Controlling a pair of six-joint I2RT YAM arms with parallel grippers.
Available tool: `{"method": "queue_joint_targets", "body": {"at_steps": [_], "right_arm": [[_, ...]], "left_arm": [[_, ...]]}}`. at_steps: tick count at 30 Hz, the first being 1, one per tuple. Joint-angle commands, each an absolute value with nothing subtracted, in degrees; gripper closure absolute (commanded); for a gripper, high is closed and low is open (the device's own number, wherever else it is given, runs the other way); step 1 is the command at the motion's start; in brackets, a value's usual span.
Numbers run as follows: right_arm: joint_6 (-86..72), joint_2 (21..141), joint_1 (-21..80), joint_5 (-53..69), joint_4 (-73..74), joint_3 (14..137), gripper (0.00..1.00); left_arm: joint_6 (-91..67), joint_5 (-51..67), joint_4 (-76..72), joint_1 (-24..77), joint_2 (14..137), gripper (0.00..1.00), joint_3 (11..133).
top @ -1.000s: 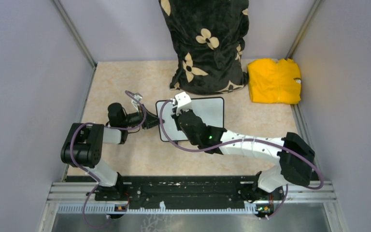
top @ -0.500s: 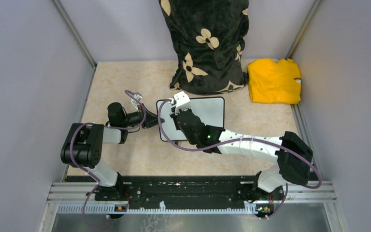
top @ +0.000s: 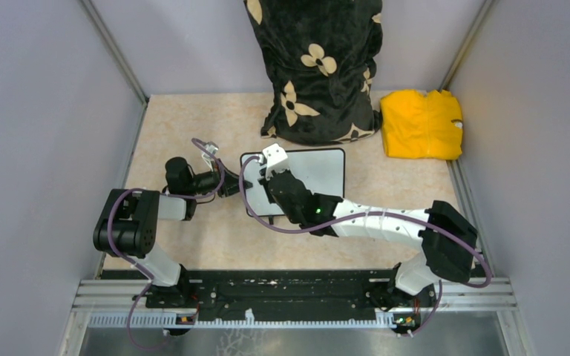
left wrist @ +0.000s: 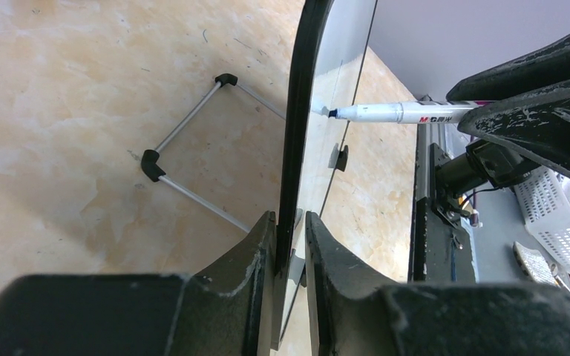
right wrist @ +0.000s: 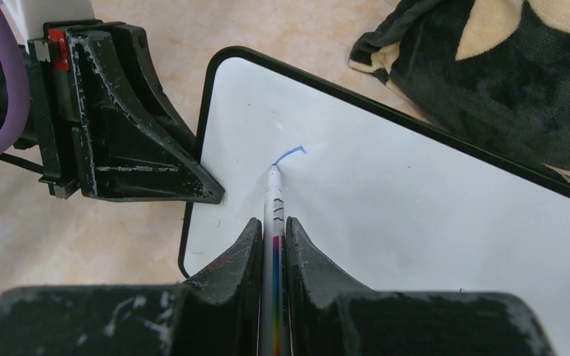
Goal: Write a sentence on the whiteboard
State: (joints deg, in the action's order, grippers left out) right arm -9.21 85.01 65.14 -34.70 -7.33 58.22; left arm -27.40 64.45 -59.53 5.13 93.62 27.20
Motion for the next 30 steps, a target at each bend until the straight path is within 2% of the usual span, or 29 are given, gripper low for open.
{"method": "queue_joint_targets", "body": {"at_steps": [1,12,24,30], "right_arm": [[-10.07,85.56,65.39,-34.68,-6.53,60.84,1.0],[-10.62,83.49,65.41,-39.89,-5.08,59.03,1.0],[-11.07,81.89,65.35,-41.66,-4.07,57.91,1.0],[-11.26,81.78,65.39,-40.13,-3.08,57.4,1.0]], "left_arm": [[-26.3,65.89,-60.07,5.45,92.52,0.75,28.34],[-25.93,65.65,-59.38,5.45,92.52,0.8,28.48],[-25.66,65.74,-58.98,5.45,92.64,0.93,28.54],[-25.59,65.71,-58.97,5.45,92.67,0.97,28.56]]}}
